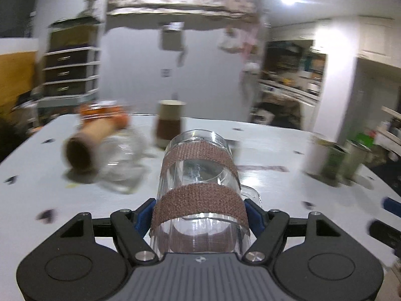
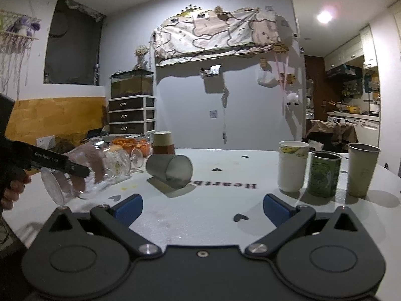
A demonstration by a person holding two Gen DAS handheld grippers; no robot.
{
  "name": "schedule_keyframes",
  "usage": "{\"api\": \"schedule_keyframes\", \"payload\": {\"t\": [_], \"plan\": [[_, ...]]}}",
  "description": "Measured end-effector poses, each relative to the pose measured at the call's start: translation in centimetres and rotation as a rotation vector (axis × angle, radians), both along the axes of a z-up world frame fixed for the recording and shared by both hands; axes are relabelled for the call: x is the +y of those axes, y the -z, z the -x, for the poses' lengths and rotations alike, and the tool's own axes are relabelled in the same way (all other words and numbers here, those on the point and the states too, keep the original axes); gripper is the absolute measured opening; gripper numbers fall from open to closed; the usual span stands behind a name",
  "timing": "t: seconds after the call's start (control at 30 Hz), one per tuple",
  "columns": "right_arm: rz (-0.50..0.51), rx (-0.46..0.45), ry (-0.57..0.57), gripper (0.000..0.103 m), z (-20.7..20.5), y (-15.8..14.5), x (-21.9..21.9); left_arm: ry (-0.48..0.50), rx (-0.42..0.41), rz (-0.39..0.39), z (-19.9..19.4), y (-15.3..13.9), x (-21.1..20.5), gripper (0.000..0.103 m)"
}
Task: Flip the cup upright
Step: 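Lift the glass mug with the left gripper and carry it toward the right tool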
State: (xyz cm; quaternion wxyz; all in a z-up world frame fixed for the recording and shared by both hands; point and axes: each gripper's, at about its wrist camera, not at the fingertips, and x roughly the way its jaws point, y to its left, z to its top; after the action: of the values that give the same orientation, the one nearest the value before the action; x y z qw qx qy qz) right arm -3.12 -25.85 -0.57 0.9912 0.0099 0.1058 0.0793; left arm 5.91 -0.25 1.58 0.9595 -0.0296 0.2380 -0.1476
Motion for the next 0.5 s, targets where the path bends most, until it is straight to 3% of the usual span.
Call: {"api": "schedule_keyframes", "payload": {"t": [0.23, 0.5], "plan": [[-0.039, -0.004, 0.063, 0.103, 0.5, -0.3, -2.0, 0.209, 0.055, -0.010, 0.8, 1.5, -7.3, 0.074], [-0.088, 0.031, 0.093, 0.103, -0.1, 0.2, -3.4, 0.252, 0.060, -0.100, 1.5, 3.7, -11.0, 0.075]]}}
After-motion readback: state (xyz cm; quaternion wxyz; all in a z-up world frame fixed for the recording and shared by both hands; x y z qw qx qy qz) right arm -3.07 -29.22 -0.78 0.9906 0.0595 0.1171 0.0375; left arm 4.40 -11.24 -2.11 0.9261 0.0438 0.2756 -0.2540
